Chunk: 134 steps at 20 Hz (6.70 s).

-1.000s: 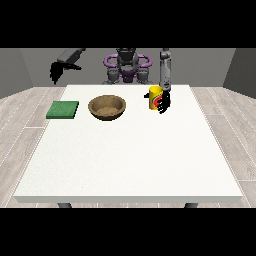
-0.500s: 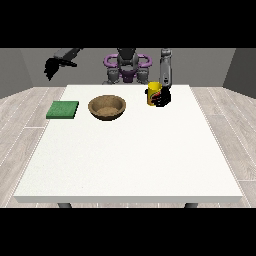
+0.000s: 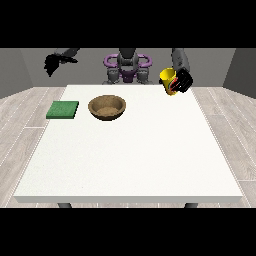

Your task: Pick the cup and pour the ball into the bowl, then pick the bowl and place it on the pad

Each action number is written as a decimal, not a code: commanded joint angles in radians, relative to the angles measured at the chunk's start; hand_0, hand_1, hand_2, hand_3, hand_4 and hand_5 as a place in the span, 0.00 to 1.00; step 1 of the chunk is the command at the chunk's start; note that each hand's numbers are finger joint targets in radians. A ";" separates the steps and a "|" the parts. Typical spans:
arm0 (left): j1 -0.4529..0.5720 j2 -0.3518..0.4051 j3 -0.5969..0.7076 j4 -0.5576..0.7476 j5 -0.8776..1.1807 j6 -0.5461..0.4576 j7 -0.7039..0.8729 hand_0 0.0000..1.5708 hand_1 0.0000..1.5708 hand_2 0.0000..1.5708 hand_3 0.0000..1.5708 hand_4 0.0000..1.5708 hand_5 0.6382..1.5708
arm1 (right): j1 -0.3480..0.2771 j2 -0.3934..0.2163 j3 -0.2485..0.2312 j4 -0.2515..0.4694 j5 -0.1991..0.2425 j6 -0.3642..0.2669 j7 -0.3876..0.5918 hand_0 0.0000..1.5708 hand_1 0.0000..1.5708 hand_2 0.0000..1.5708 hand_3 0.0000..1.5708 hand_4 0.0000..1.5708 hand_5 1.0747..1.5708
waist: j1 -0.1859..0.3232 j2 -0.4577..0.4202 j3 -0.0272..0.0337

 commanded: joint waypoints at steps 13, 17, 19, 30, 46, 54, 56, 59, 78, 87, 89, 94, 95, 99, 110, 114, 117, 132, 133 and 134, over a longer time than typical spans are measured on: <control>-0.260 -0.110 -0.274 -0.013 -0.483 0.077 0.611 0.95 0.95 1.00 1.00 0.97 0.65 | -0.029 -0.060 -0.026 0.151 0.002 0.079 -0.065 0.00 0.00 0.00 0.00 0.00 1.00 | -0.017 -0.048 -0.0017; -0.316 -0.097 -0.374 0.029 -0.650 0.049 0.707 0.99 0.99 1.00 1.00 1.00 0.61 | -0.016 -0.021 0.001 0.144 0.000 0.075 -0.035 0.00 0.00 0.00 0.00 0.00 1.00 | -0.053 -0.084 -0.0013; -0.344 -0.110 -0.434 0.022 -0.727 0.029 0.725 0.99 0.99 1.00 1.00 0.97 0.71 | -0.037 -0.057 -0.027 0.173 -0.016 0.090 -0.034 0.00 0.00 0.00 0.00 0.00 1.00 | -0.028 -0.086 -0.0010; -0.458 -0.250 -0.764 0.130 -1.119 -0.237 0.857 0.98 0.98 1.00 1.00 0.99 0.56 | -0.073 -0.050 -0.011 0.210 0.001 0.108 -0.081 0.00 0.00 0.00 0.00 0.00 1.00 | -0.075 -0.058 -0.0013; -0.405 -0.269 -0.535 -0.019 -0.993 -0.195 0.841 0.95 0.95 1.00 1.00 1.00 0.49 | -0.054 -0.050 -0.042 0.247 -0.017 0.056 -0.013 0.00 0.00 0.00 0.00 0.00 0.99 | 0.065 -0.099 -0.0113; -0.188 -0.340 -0.185 -0.221 -0.468 0.079 0.766 0.36 0.36 0.00 0.00 0.57 0.93 | -0.076 0.006 -0.042 0.219 -0.021 -0.010 -0.018 0.00 0.00 0.00 0.00 0.23 0.99 | 0.120 0.017 -0.0261; -0.132 -0.340 -0.145 -0.266 -0.298 0.094 0.710 0.00 0.00 0.00 0.00 0.27 0.99 | -0.104 0.038 -0.029 0.198 -0.023 -0.022 -0.031 0.00 0.00 0.00 0.00 0.23 0.99 | 0.098 0.067 -0.0302; -0.070 -0.341 -0.137 -0.364 -0.059 0.093 0.575 0.00 0.00 0.00 0.00 0.00 0.98 | -0.158 0.066 -0.006 0.177 0.004 -0.075 -0.028 0.00 0.00 0.00 0.00 0.18 0.99 | 0.112 0.126 -0.0242; 0.150 -0.262 -0.096 -0.577 0.312 -0.284 0.254 0.00 0.00 0.00 0.00 0.00 0.99 | -0.290 0.227 0.012 0.463 0.074 -0.349 -0.217 0.00 0.00 0.00 0.00 0.16 0.99 | 0.229 0.155 -0.0029; 0.206 -0.248 -0.071 -0.602 0.304 -0.301 0.166 0.00 0.00 0.00 0.00 0.00 0.99 | -0.358 0.207 0.013 0.599 0.071 -0.341 -0.300 0.00 0.00 0.00 0.00 0.09 0.99 | 0.226 0.203 -0.0031; 0.163 -0.229 -0.060 -0.628 0.313 -0.327 0.254 0.00 0.00 0.00 0.00 0.00 0.99 | -0.400 0.206 0.014 0.646 0.067 -0.346 -0.305 0.00 0.00 0.00 0.00 0.04 0.98 | 0.226 0.200 -0.0029; 0.172 -0.211 -0.090 -0.721 0.324 -0.368 0.254 0.00 0.00 0.00 0.00 0.05 1.00 | -0.321 0.162 -0.062 0.736 0.057 -0.498 -0.213 0.92 0.92 1.00 0.00 0.30 0.88 | 0.320 0.263 -0.0023; 0.164 -0.209 -0.061 -0.699 0.340 -0.361 0.233 0.00 0.00 0.00 0.00 0.22 1.00 | -0.301 0.132 -0.026 0.727 0.100 -0.504 -0.185 1.00 1.00 1.00 0.30 0.50 0.84 | 0.298 0.259 -0.0043; 0.122 -0.228 -0.095 -0.698 0.324 -0.364 0.268 0.00 0.00 0.00 0.00 0.38 0.97 | -0.275 0.116 0.075 0.723 0.273 -0.737 -0.188 1.00 1.00 1.00 0.96 0.60 0.96 | 0.350 0.263 -0.0076; 0.263 -0.158 0.046 -0.451 0.409 -0.427 0.179 0.00 0.00 0.00 0.00 0.63 0.84 | -0.434 0.105 0.231 0.626 0.396 -0.799 0.358 1.00 1.00 1.00 0.62 0.52 0.99 | 0.189 -0.051 -0.0064; 0.275 -0.158 0.072 -0.423 0.402 -0.391 0.209 0.00 0.00 0.00 0.00 0.64 0.82 | -0.437 0.083 0.276 0.565 0.417 -0.706 0.434 1.00 1.00 1.00 0.57 0.51 0.99 | 0.104 -0.107 -0.0041; 0.324 -0.147 0.076 -0.426 0.401 -0.403 0.190 0.00 0.00 0.00 0.00 0.64 0.83 | -0.446 0.051 0.226 0.527 0.365 -0.672 0.500 1.00 1.00 1.00 0.49 0.51 1.00 | 0.101 -0.123 -0.0038; 0.213 0.124 0.329 -0.471 0.620 -0.614 0.156 0.00 0.00 0.00 0.00 0.84 0.99 | -0.319 -0.242 0.029 0.530 0.263 -0.485 0.223 1.00 1.00 1.00 0.00 0.56 1.00 | 0.181 0.117 -0.0021; 0.227 0.171 0.362 -0.440 0.643 -0.660 0.137 0.00 0.00 0.00 0.00 0.83 1.00 | -0.315 -0.215 0.030 0.526 0.264 -0.514 0.234 1.00 1.00 1.00 0.00 0.55 1.00 | 0.191 0.117 -0.0031; 0.207 0.195 0.383 -0.410 0.656 -0.678 0.121 0.00 0.00 0.00 0.00 0.82 1.00 | -0.341 -0.196 0.025 0.519 0.253 -0.519 0.230 1.00 1.00 1.00 0.00 0.55 1.00 | 0.187 0.152 -0.0034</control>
